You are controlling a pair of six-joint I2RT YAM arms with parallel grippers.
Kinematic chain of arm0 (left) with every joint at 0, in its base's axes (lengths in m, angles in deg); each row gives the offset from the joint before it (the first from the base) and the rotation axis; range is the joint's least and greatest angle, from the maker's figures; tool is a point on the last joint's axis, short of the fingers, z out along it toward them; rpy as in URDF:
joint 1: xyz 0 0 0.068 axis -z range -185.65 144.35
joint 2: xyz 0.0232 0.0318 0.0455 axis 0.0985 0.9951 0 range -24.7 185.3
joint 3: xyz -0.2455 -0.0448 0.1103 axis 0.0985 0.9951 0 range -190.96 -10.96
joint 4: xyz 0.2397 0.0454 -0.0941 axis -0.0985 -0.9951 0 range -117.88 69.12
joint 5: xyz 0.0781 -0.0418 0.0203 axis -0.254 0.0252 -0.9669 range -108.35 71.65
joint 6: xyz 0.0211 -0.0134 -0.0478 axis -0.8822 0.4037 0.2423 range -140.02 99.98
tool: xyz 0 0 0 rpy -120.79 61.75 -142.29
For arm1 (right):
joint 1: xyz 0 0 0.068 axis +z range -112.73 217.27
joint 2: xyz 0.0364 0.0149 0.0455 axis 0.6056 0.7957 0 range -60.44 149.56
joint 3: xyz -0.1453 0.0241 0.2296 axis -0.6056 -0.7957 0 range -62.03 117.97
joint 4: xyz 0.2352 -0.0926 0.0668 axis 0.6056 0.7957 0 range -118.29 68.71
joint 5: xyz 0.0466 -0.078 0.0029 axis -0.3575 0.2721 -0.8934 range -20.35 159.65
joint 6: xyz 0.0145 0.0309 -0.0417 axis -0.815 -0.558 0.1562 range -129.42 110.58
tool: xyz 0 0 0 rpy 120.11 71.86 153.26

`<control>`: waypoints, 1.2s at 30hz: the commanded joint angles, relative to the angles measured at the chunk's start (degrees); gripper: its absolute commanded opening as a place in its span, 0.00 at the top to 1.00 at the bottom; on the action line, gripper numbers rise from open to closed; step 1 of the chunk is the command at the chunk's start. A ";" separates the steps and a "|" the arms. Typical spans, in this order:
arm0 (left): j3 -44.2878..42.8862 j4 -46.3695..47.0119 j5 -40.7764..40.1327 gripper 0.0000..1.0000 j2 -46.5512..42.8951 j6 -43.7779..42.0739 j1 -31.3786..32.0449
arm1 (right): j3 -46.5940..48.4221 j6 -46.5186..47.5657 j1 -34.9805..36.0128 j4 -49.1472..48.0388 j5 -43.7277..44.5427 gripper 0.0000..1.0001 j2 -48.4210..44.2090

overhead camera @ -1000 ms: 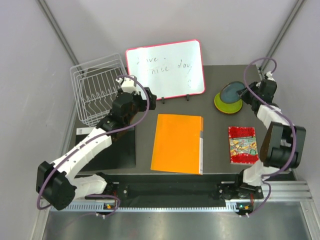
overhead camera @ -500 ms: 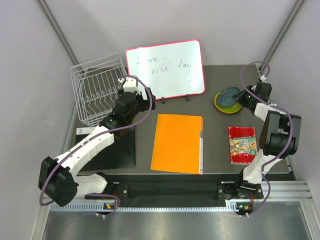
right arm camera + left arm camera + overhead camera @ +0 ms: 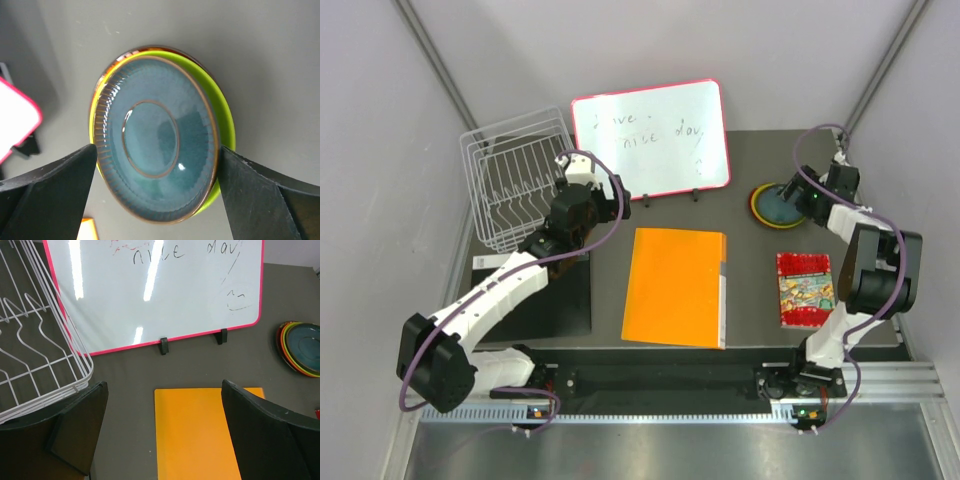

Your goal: Unload the plates from the dish rack

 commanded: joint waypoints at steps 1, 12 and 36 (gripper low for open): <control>-0.19 0.57 0.57 0.01 -0.69 -0.10 -0.34 | 4.41 6.78 2.01 6.21 8.32 0.00 -7.98; -0.36 -3.56 -6.10 0.01 -5.26 -1.77 -0.34 | -3.05 8.19 3.15 7.00 12.90 0.00 -26.53; 11.85 0.30 -12.34 0.01 -18.27 -1.15 -0.26 | -39.26 13.11 44.28 -0.12 53.05 0.00 -65.31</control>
